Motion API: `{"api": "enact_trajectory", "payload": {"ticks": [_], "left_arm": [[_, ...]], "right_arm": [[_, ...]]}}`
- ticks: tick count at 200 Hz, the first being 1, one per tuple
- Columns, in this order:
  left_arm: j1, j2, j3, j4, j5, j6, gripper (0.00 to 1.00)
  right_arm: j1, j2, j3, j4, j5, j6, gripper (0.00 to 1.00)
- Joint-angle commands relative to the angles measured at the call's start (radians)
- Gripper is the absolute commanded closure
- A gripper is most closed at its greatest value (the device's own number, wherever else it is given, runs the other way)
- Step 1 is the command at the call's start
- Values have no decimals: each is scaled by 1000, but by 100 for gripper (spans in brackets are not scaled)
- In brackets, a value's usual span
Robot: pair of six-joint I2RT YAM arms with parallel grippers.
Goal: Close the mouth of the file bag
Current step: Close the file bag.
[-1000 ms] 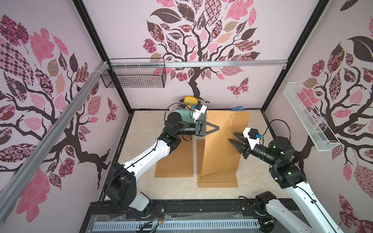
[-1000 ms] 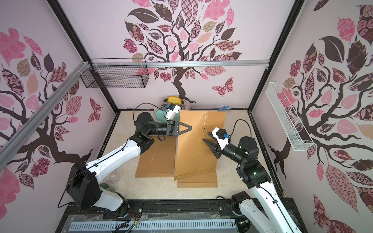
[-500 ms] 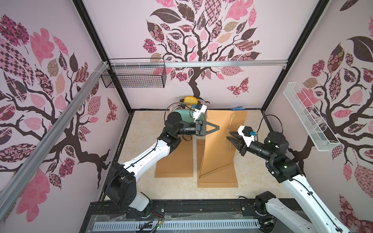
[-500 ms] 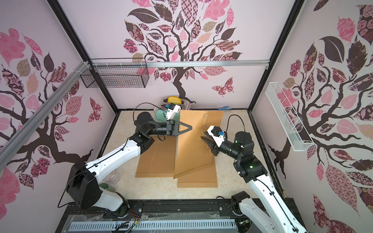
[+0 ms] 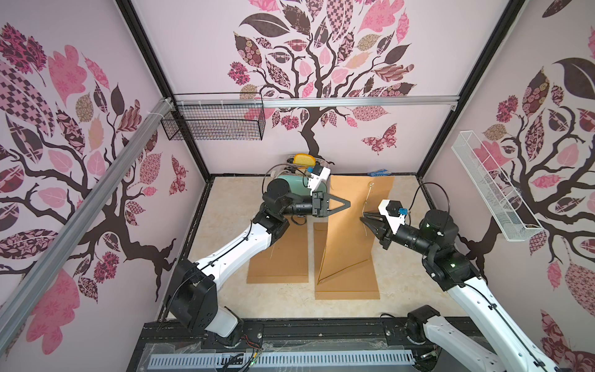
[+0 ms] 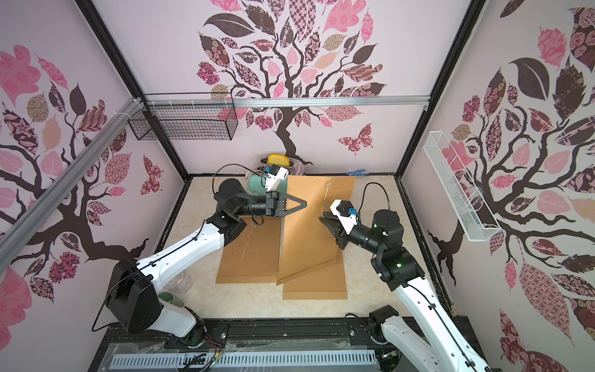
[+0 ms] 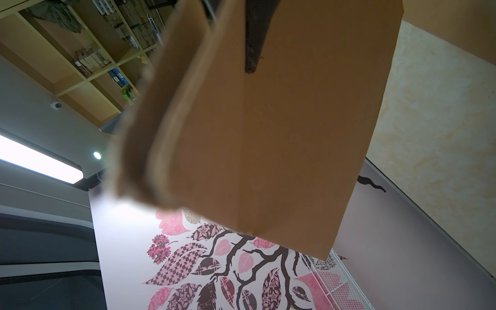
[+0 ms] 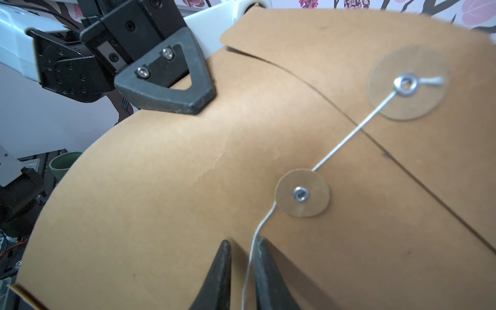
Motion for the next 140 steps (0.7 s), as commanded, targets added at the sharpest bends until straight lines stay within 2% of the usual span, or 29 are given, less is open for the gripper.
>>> {"api": "enact_trajectory", "payload": {"ticks": [1,78,110,127,140], "left_arm": [[-6,-14,37,38,0,4,100],[-5,-17,32,43,-3,2,100],[-6,-16,31,43,-5,3,100],[-5,-17,31,46,-7,-1,100],[-5,-18,31,45,-6,1,100]], "right_arm": [[7,3,-14,8,-6,67,81],[7,16,-40,25,25,143,82],[7,28,-37,22,60,162,89],[7,33,-34,16,110,184,100],[6,31,-26,-13,131,185,100]]}}
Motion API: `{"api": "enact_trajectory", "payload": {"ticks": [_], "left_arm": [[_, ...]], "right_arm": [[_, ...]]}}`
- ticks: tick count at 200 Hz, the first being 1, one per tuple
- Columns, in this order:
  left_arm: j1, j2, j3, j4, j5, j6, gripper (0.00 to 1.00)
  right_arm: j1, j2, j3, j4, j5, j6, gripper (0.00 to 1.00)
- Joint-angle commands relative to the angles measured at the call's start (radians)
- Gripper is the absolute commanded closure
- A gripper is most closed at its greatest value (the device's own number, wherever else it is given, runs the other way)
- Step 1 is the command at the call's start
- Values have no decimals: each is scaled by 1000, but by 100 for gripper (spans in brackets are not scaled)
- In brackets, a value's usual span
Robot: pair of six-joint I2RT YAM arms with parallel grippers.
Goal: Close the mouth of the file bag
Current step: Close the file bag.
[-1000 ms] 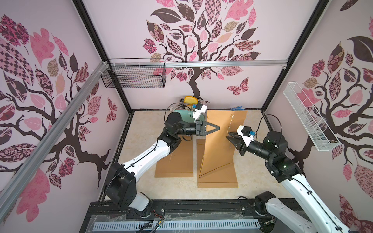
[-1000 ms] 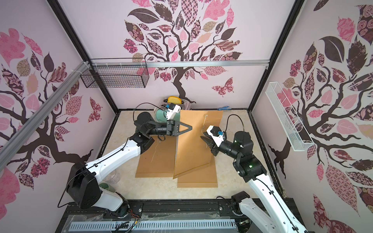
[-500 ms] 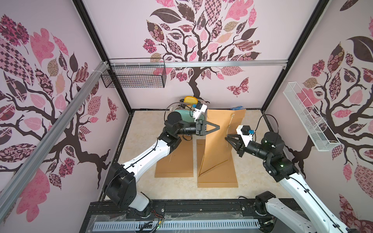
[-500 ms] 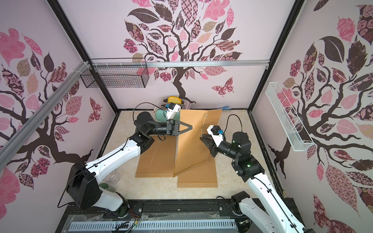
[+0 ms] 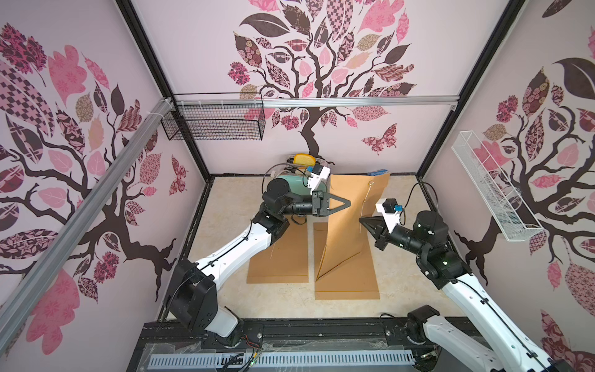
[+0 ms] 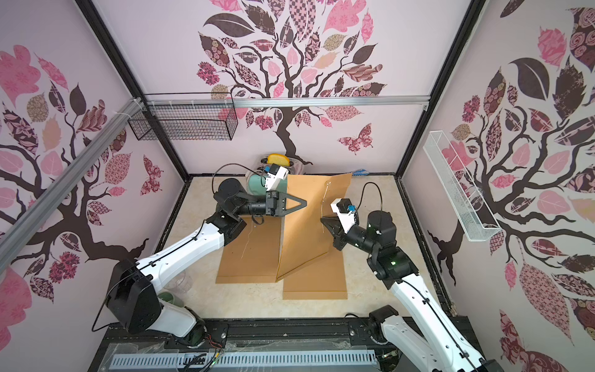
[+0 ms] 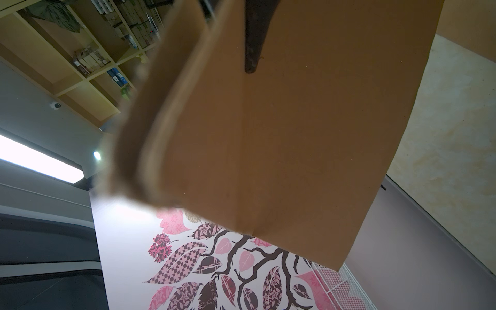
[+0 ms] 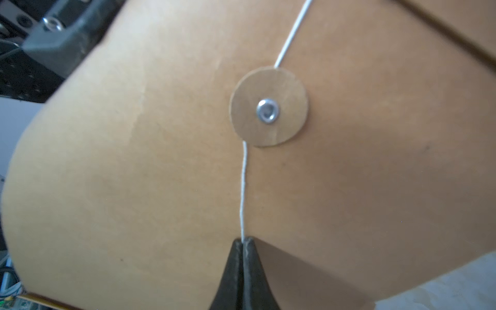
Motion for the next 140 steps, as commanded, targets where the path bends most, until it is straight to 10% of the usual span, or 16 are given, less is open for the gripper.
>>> {"api": "enact_trajectory", "payload": {"ticks": [1,140], "left_arm": [[-6,-17,28,43,-3,2,100],[-6,-43,8,22,-11,21,100]], "right_arm": [[5,-2,23,-21,67,25,100],[-54,16,126,-114,192,55,100]]}}
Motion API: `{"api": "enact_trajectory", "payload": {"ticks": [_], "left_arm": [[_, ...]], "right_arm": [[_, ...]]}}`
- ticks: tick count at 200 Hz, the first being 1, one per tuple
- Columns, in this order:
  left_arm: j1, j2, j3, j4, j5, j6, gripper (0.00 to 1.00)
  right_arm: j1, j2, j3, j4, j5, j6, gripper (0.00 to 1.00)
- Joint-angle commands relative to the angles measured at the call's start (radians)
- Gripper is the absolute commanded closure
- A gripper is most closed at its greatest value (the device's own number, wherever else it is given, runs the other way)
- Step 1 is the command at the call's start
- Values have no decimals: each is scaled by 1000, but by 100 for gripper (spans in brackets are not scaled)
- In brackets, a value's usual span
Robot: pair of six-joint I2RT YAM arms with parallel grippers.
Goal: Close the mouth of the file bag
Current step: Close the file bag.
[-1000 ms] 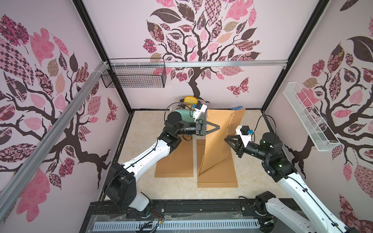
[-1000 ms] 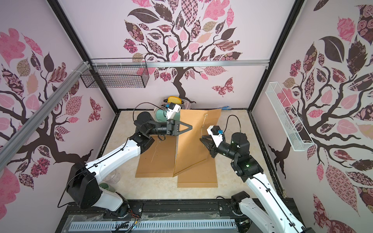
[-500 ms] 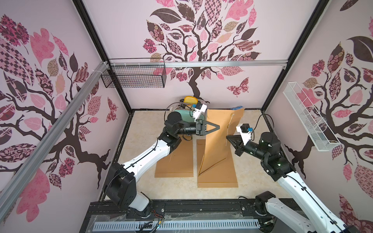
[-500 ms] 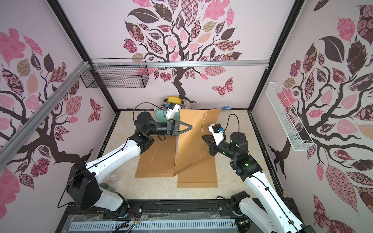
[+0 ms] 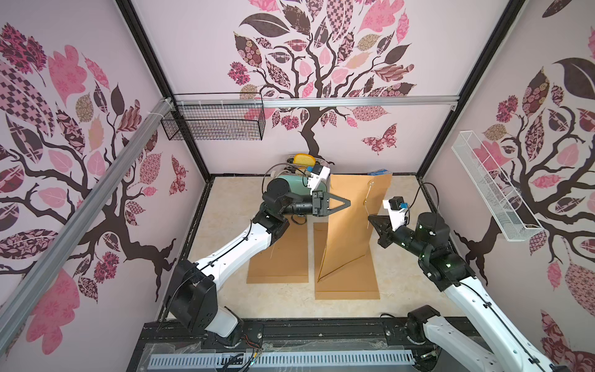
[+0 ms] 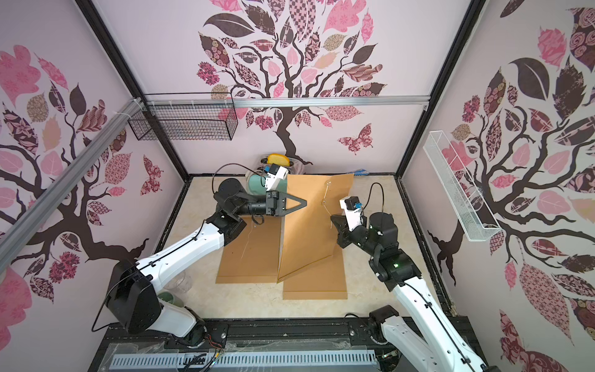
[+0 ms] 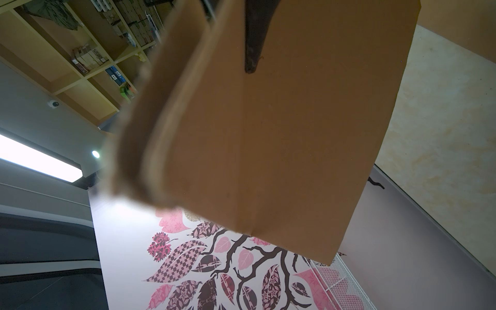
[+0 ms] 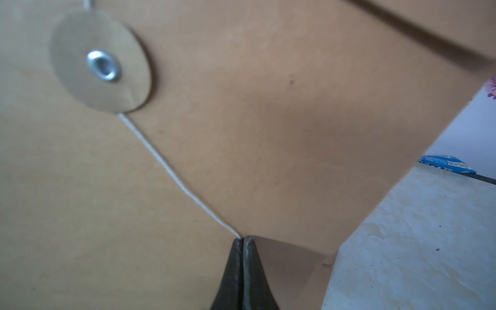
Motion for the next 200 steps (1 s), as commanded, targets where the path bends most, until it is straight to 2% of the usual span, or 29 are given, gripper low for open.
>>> {"api": "enact_trajectory", "payload": {"ticks": [1,26,38,68,86,117,179,200], "left_arm": [[-6,-41,8,26,-5,16,100],[-5,-43,10,24,-5,19,100],[-6,-45,10,24,-3,21,100],[-5,-46,5,26,0,18,100],[-5,-47,3,26,3,18,100],[-6,-52,3,26,5,18,100],[-5,-56,4,32,3,12,100],[-5,-52,8,57,3,-7,100]], "right_arm": [[-14,25,94,-22,1,-13,100],[-14,11,91,-36,-67,-16,100],[-14,-18,47,-19,-66,-13,94],[-14,-68,-22,37,-29,-16,92],[-14,-50,-4,23,-59,-42,85],[-14,-26,9,38,-61,-40,83],[-14,0,12,102,-133,-24,68],[-14,25,30,89,-176,-19,66]]}}
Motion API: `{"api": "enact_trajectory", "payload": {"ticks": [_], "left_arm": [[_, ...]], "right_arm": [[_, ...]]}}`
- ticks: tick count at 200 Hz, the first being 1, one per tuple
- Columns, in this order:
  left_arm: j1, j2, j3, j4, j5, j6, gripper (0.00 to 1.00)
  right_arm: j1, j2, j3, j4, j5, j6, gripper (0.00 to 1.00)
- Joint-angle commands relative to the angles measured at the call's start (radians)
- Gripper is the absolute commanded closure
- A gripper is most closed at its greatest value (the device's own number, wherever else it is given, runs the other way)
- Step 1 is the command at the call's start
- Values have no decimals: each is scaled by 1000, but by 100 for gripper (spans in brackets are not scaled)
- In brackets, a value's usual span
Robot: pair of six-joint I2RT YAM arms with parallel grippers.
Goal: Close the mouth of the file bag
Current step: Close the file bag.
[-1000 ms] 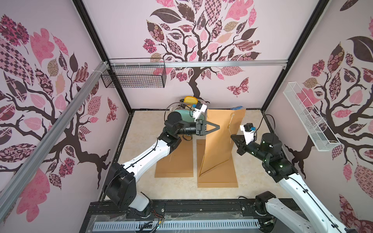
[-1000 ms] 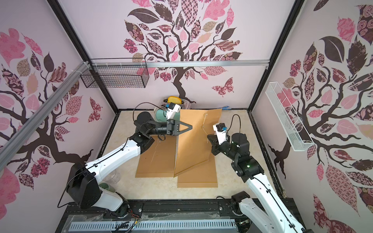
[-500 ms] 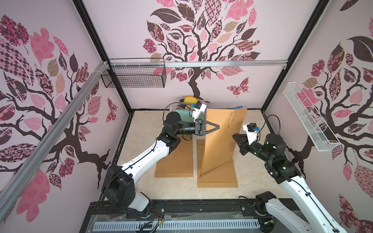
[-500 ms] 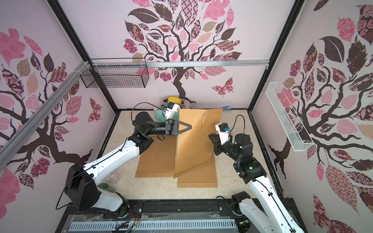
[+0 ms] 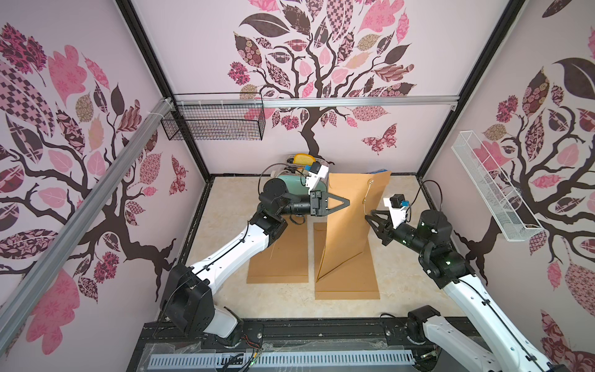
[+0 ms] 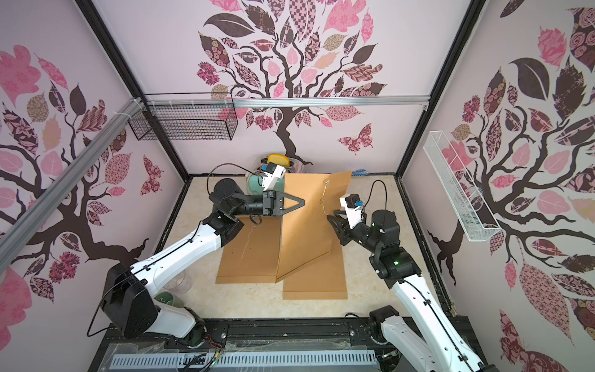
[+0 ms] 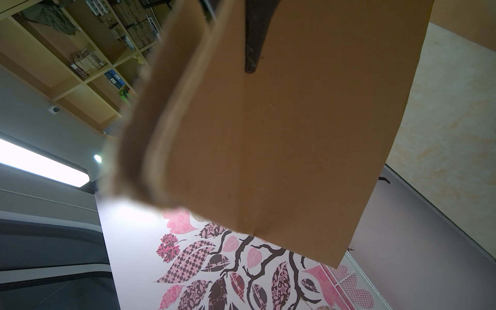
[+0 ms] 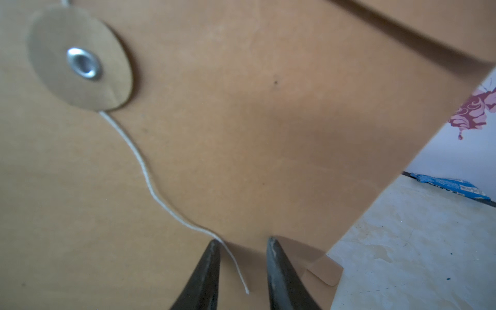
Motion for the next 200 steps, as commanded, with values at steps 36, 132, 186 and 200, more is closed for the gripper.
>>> {"api": "enact_trajectory", "payload": {"ticks": [36,132,186,200], "left_arm": [[-5,-20,12,61,2,-13,100],[-5,-11,4,69,5,-24,100],[-4,-13,1,76,7,-25,100],[-3,-15,0,79,10,-27,100]], "right_arm": [[0,9,7,90,-61,15,72],[-4,24,78,41,24,38,100],[-16,114,280,-227,-19,-35,100],[-28,137,311,-244,-18,-24,100]]}}
